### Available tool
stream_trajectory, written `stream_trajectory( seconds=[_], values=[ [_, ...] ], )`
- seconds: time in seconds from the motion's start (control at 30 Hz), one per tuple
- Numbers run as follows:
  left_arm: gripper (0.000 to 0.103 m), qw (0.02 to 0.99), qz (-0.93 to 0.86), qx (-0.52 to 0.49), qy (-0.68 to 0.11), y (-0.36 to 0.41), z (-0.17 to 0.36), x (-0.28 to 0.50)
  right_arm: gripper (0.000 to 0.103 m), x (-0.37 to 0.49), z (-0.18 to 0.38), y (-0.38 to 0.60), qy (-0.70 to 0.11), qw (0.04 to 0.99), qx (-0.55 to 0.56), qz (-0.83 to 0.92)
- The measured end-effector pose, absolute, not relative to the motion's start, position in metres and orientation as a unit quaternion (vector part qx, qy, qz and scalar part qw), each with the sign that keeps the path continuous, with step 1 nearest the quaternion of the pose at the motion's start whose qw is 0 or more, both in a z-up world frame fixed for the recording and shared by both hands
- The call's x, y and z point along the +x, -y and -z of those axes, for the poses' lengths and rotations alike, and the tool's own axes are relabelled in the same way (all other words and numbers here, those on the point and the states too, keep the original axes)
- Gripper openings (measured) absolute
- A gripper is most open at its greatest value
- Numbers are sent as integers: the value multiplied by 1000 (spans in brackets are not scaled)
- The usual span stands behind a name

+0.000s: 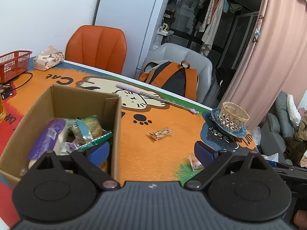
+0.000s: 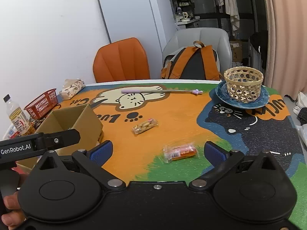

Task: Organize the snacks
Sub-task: 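Move both grippers back toward the last snacks on the mat, then grasp the red wrapped bar with right gripper while left lowers onto the peanut snack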

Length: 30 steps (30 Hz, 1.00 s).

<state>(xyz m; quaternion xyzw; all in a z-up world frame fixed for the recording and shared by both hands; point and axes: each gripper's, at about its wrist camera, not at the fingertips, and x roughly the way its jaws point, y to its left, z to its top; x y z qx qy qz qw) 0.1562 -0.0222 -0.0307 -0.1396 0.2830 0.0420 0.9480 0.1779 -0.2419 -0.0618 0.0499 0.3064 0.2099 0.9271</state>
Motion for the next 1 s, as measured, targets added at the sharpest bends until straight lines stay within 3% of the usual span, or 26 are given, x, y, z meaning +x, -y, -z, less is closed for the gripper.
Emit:
stream_trajectory(
  seconds=[1.0],
  values=[
    [94, 948, -56, -95, -298, 55, 56, 217, 97, 242, 120, 235, -361, 903, 22, -231]
  ],
)
